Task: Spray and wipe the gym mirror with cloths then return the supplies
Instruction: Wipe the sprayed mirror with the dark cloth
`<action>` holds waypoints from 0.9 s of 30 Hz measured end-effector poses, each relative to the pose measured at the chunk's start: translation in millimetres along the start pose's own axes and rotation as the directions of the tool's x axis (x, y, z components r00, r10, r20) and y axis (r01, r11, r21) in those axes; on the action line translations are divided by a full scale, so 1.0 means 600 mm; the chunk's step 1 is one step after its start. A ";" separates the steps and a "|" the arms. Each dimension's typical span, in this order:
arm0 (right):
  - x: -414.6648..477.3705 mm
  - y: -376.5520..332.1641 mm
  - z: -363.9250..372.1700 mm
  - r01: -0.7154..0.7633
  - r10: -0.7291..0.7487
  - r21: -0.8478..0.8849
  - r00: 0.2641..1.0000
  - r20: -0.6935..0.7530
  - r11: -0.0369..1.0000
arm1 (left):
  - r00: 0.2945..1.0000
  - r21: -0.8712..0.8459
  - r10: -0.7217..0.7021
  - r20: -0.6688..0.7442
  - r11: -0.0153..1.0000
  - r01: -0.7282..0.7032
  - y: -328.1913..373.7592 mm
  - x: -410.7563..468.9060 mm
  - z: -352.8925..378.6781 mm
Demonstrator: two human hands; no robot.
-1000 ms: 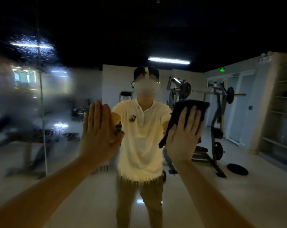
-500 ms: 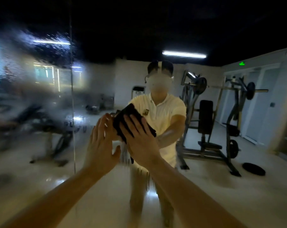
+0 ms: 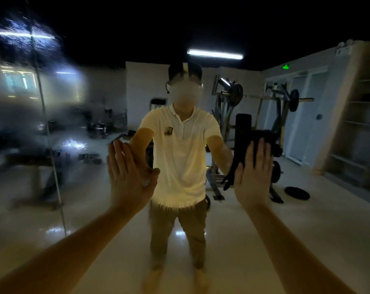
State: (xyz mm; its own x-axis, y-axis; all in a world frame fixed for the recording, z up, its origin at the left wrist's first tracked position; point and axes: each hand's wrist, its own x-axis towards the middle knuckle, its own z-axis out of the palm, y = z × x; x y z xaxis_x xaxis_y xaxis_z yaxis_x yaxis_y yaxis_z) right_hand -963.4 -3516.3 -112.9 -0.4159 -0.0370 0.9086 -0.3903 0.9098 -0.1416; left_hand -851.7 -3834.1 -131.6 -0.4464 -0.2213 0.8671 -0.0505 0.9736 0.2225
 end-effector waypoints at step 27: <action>-0.174 -0.373 0.128 0.723 -0.761 0.239 0.612 0.216 0.649 | 0.985 0.057 -0.065 0.162 0.997 0.057 -0.138 -0.112 -0.077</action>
State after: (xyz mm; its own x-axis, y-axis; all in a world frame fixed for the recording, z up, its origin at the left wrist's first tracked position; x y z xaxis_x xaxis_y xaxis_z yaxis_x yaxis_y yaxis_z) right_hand -895.5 -3747.9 -206.1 -0.1348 -0.8043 0.5788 -0.7502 0.4644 0.4707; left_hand -776.1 -3902.5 -187.9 -0.5812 -0.2725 0.7668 -0.1262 0.9611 0.2458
